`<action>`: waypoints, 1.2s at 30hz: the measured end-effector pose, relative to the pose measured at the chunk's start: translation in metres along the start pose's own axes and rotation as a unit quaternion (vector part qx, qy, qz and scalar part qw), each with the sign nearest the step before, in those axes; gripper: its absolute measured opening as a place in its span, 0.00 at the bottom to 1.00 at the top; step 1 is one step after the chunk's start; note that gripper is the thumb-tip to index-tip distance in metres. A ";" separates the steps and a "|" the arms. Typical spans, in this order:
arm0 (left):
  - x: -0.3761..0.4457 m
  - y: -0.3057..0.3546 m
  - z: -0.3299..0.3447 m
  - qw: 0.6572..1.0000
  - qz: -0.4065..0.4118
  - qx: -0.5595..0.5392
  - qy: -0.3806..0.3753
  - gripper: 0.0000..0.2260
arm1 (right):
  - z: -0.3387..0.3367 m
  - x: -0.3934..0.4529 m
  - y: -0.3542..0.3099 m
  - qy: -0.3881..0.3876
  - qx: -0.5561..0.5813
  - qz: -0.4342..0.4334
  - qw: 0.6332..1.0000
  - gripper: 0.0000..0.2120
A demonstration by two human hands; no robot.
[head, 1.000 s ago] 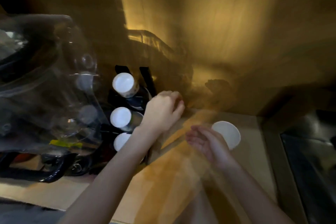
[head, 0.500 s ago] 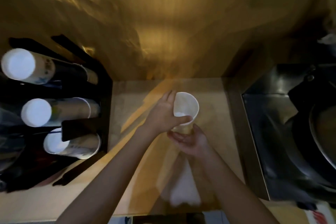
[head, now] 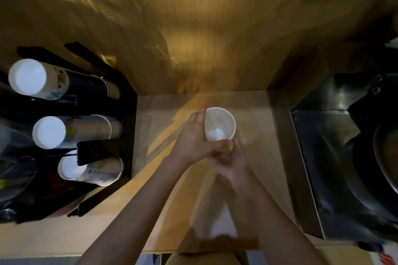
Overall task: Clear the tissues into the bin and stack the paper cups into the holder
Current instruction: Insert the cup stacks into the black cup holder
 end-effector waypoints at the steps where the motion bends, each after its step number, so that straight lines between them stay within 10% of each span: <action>1: -0.003 0.001 -0.005 1.000 0.001 -0.009 0.016 0.46 | 0.003 -0.007 0.000 0.000 -0.009 -0.006 1.000 0.22; 15: -0.086 0.010 -0.140 0.964 0.118 -0.101 0.215 0.41 | 0.073 -0.118 0.056 -0.278 -0.201 0.021 0.939 0.33; 22: -0.147 -0.040 -0.189 0.948 0.048 -0.150 0.276 0.39 | 0.095 -0.145 0.119 -0.319 -0.323 -0.120 0.883 0.26; 28: -0.179 -0.085 -0.223 0.910 -0.056 -0.259 0.318 0.17 | 0.101 -0.159 0.156 -0.371 -0.438 -0.387 0.722 0.29; 36: -0.181 -0.137 -0.220 0.843 -0.233 -0.410 0.260 0.16 | 0.084 -0.145 0.203 -0.371 -0.583 -0.461 0.557 0.35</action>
Point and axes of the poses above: each hand's wrist, its own x-axis towards the middle knuckle, its own z-axis out of the palm, y = z × x, the point moved 3 cm from there along x, towards the middle knuckle, and after that the axes turned 10 degrees about y, right-handed, at the moved point
